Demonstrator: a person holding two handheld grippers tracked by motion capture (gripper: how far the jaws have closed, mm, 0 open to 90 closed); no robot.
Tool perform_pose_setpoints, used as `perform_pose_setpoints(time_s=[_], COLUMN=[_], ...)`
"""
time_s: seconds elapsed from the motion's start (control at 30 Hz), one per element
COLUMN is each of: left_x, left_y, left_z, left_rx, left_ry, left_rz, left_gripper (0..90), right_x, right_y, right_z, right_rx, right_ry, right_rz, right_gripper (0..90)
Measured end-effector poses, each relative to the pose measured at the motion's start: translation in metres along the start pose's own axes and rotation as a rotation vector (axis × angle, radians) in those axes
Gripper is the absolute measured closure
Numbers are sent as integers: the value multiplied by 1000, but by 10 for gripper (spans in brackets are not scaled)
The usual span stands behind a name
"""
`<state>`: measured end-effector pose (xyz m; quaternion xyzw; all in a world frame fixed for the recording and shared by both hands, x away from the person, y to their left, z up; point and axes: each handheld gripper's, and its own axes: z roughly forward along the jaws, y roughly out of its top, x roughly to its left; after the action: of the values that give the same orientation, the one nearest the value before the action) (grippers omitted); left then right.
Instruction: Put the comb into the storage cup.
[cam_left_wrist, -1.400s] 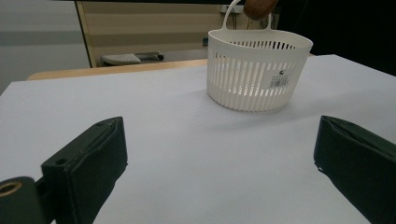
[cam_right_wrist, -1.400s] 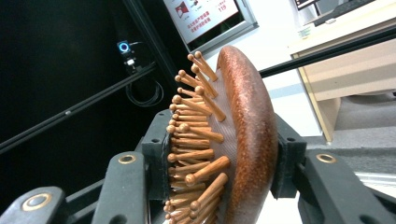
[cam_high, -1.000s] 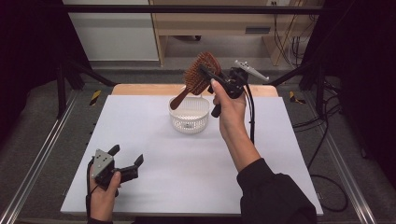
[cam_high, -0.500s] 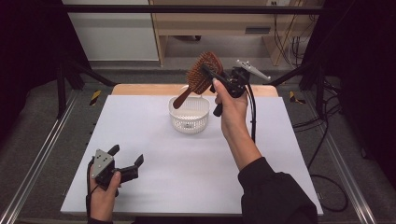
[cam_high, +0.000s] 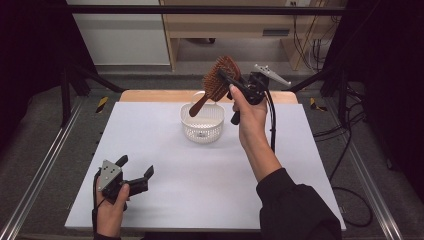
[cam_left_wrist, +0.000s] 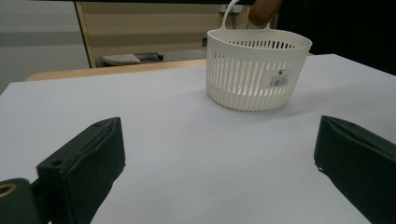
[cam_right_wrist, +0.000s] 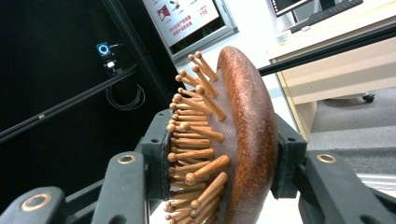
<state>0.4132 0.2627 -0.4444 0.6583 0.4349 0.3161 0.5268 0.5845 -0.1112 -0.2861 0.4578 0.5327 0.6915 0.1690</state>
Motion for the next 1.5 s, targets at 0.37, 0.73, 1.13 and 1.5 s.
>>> perform_pose_setpoints(time_s=[0.37, 0.73, 1.13, 1.5], left_x=[0, -1, 0, 0], left_y=[0, 0, 0, 0], left_z=[0, 0, 0, 0], left_rx=[1, -2, -5, -1], left_ry=[-2, -8, 1, 0], left_rz=[0, -2, -7, -2], left_gripper=[19, 19, 18, 18], right_x=[-3, -7, -12, -11], right_y=[-1, -5, -14, -20], right_z=[1, 3, 9, 11], right_rx=[4, 6, 16, 24], right_ry=[-15, -32, -40, -46], right_rz=[-10, -13, -9, -15], right_gripper=[514, 513, 513, 512])
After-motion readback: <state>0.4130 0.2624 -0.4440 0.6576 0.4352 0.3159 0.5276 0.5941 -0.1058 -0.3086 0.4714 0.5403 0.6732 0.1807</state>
